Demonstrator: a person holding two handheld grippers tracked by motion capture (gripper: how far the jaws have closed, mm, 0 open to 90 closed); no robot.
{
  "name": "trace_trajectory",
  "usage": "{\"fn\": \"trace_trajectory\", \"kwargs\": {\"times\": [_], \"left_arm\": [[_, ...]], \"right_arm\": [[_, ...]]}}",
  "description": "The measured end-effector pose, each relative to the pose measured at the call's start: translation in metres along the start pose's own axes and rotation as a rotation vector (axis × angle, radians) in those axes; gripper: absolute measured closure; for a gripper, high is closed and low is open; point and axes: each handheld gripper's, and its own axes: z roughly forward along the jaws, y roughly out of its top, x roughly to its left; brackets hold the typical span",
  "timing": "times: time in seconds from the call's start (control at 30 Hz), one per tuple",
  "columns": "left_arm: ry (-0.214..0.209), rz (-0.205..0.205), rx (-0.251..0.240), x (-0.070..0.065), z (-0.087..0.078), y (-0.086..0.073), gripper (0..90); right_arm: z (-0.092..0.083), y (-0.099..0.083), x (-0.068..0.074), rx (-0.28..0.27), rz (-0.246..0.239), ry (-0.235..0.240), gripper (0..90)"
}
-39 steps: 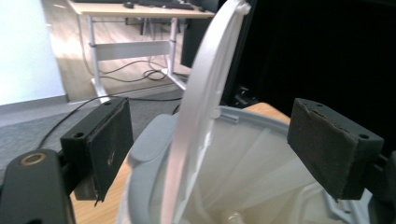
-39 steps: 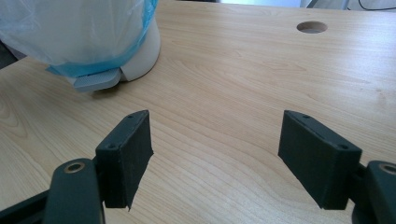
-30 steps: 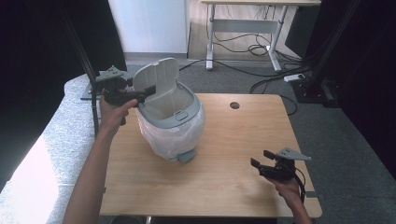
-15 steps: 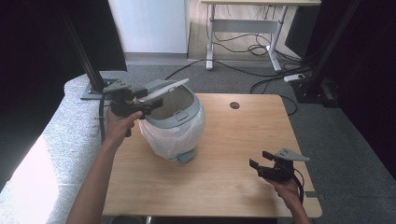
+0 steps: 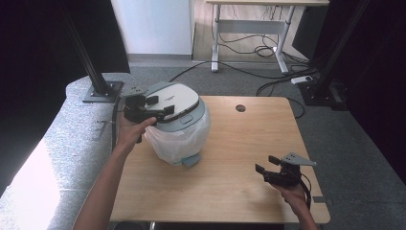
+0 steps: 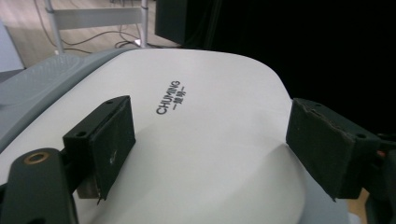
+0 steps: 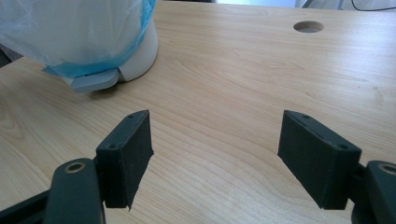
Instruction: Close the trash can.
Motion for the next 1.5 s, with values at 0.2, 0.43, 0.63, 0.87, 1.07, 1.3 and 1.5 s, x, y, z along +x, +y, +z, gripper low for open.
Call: {"fn": "trace_trajectory", "kwargs": {"times": [0.2, 0.43, 0.63, 0.87, 1.07, 1.3, 1.5], "left_arm": [[0.077, 0.01, -0.001, 0.001, 0.012, 0.001, 13.8], [0.155, 0.054, 0.035, -0.003, 0.022, 0.004, 11.7], [0.177, 0.058, 0.057, -0.006, 0.022, 0.006, 13.4], [0.22, 0.084, 0.075, -0.013, 0.022, 0.009, 14.0], [0.23, 0.081, 0.082, -0.014, 0.022, 0.009, 14.1], [0.276, 0.121, 0.092, -0.022, 0.022, 0.011, 15.1], [0.275, 0.093, 0.093, -0.023, 0.022, 0.01, 16.9]], "right_arm": [[0.001, -0.001, -0.001, 0.002, 0.002, 0.0, 25.4], [0.001, -0.001, 0.0, 0.005, 0.002, 0.0, 25.4], [0.003, -0.001, 0.003, 0.012, -0.004, 0.003, 25.3], [0.005, -0.002, 0.004, 0.017, -0.005, 0.004, 25.3], [0.005, -0.003, 0.005, 0.022, -0.009, 0.006, 25.3], [0.006, -0.003, 0.004, 0.023, -0.008, 0.007, 25.3], [0.007, -0.003, 0.005, 0.028, -0.01, 0.009, 25.1]]}}
